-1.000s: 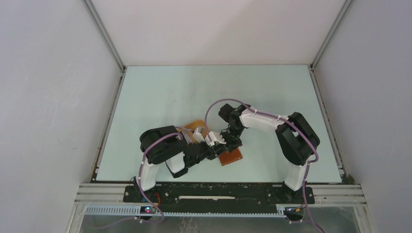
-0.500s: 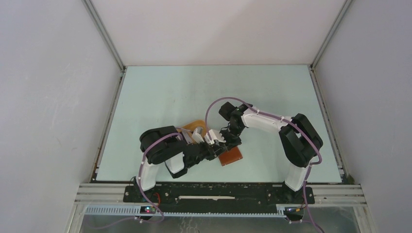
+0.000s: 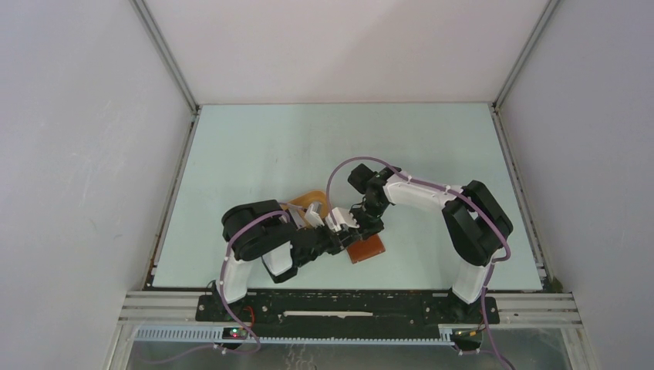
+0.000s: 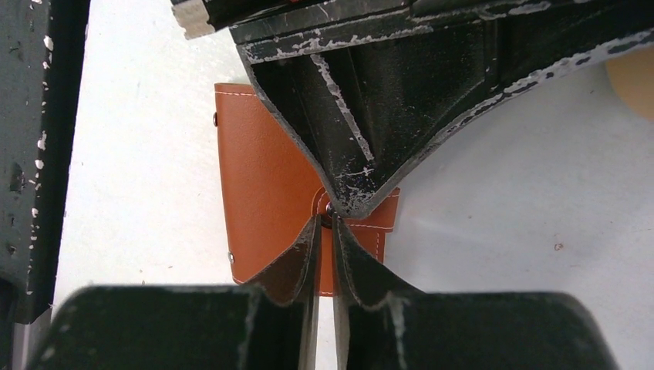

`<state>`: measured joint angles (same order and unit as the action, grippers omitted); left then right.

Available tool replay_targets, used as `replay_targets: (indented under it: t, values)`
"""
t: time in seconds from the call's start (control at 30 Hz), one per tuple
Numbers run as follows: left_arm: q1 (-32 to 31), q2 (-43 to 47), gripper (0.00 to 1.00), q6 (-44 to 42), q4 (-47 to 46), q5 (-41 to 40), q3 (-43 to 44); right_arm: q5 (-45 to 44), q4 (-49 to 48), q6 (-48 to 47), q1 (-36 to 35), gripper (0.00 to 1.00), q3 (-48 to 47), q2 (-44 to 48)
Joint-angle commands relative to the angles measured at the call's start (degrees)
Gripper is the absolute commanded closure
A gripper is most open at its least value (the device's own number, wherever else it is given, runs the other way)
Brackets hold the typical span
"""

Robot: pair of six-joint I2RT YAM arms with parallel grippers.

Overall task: Put the credit cards into the card holder
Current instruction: Close the card holder at the center of the board.

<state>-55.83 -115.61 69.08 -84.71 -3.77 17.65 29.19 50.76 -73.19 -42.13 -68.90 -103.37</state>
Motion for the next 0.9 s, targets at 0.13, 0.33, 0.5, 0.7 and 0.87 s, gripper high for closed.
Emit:
replay_targets:
  t: [0.13,0.33,0.5,0.7,0.87]
  values:
    - [-0.33,0.22,1.0,-1.15,4.29,2.78,-0.49,-2.02,-2.09,-0.57,-1.62,0.83,0.78,-0.25]
    - [-0.33,0.58,1.0,-1.22,4.1,3.32,-0.51,-2.91,-1.82,-0.47,-2.87,0.84,0.79,-1.53]
    - [-0.33,0.59,1.0,-1.27,4.05,3.33,-0.49,-4.15,-1.37,-0.02,-4.32,0.87,0.74,-3.19]
    - [-0.51,0.55,1.0,-1.27,3.95,4.8,-0.34,-5.53,-2.39,1.47,-5.85,0.89,0.77,-4.48]
    - [-0.89,0.5,1.0,-1.58,3.98,5.3,-0.45,-6.86,-3.72,3.28,-7.44,0.9,0.72,-5.43]
